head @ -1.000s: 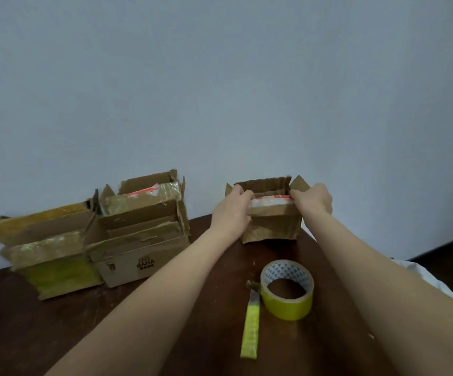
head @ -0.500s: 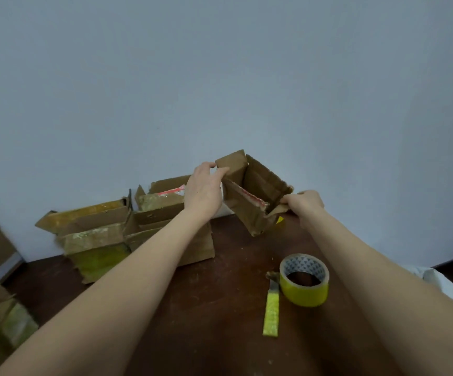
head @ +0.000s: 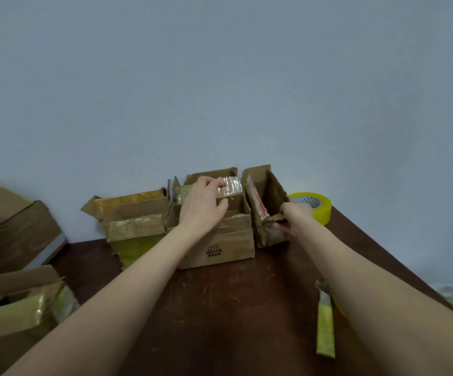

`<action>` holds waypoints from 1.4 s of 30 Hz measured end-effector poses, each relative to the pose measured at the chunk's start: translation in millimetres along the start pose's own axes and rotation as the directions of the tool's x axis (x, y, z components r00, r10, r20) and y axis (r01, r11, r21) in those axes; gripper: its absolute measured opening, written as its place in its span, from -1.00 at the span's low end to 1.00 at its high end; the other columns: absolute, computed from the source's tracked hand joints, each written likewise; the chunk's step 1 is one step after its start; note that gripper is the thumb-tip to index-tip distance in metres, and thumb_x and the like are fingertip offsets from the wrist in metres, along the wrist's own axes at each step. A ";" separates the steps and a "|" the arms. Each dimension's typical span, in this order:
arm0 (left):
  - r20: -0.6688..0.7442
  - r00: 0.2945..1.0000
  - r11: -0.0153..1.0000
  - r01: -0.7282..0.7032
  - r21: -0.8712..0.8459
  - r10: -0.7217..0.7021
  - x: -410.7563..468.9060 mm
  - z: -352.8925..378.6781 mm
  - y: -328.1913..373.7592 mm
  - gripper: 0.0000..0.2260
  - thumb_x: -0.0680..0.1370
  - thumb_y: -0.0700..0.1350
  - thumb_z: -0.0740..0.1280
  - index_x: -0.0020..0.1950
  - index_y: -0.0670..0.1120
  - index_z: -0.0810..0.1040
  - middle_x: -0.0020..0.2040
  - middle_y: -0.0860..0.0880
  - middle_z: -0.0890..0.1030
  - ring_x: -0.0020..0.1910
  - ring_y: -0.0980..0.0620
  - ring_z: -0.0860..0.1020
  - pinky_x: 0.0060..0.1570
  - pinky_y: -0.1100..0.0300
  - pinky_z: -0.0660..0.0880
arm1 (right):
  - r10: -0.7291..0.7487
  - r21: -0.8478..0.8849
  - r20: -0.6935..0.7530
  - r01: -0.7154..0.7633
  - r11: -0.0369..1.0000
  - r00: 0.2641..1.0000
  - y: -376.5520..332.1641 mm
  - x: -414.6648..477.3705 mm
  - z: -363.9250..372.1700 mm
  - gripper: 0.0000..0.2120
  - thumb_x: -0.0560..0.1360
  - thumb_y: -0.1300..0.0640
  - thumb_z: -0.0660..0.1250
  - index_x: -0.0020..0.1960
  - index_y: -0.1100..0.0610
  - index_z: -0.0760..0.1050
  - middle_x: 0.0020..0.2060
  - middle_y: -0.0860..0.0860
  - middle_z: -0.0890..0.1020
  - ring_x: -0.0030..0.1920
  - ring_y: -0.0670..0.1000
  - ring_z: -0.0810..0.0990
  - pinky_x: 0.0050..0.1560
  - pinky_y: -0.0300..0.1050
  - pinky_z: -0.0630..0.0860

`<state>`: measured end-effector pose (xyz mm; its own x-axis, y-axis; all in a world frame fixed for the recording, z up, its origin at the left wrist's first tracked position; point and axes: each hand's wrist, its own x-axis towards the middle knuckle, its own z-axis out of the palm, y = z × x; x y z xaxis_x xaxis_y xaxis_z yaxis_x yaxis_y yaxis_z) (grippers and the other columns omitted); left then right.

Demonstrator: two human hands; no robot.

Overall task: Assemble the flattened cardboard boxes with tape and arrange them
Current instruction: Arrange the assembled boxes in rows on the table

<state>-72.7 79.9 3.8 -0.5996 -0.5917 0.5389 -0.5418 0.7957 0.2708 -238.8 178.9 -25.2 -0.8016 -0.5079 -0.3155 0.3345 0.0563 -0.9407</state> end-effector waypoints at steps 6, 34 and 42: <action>0.061 0.997 0.996 0.048 0.074 -0.052 -3.0 20.6 -8.5 -0.61 0.55 0.11 0.23 0.34 0.00 0.44 0.31 0.00 0.42 0.27 0.03 0.42 0.09 0.10 0.47 | 0.038 0.058 -0.095 -0.033 0.998 0.995 -7.6 12.9 -25.8 -0.69 0.54 0.42 0.17 0.27 0.30 0.41 -0.25 0.23 0.53 -0.39 0.16 0.56 -0.72 -0.16 0.42; 0.146 0.989 0.925 -0.059 0.375 0.004 -80.9 -48.5 -11.5 -0.54 0.53 -0.06 0.32 0.42 -0.04 0.35 0.32 -0.07 0.41 0.28 -0.06 0.40 0.14 0.06 0.44 | -0.466 -0.480 0.130 0.467 0.742 0.875 9.7 -70.9 33.6 -0.85 0.54 0.06 0.28 0.02 0.12 0.52 0.13 0.09 0.60 0.06 0.11 0.51 -0.01 -0.07 0.39; 0.084 0.986 0.887 0.092 0.453 -0.145 -163.0 -160.5 -49.1 -0.64 0.55 -0.04 0.26 0.34 -0.05 0.42 0.28 -0.08 0.41 0.26 -0.08 0.39 0.08 0.04 0.45 | -0.327 -0.360 0.600 0.612 0.704 0.730 55.6 -190.1 140.6 -0.81 0.49 0.02 0.39 0.03 0.10 0.55 0.02 0.04 0.61 0.01 0.06 0.56 -0.01 0.02 0.54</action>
<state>146.2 158.1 30.7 -0.5621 -0.7094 0.4253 -0.8023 0.5925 -0.0721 1.8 157.7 0.0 -0.3970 -0.9051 0.1522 -0.4332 0.0386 -0.9005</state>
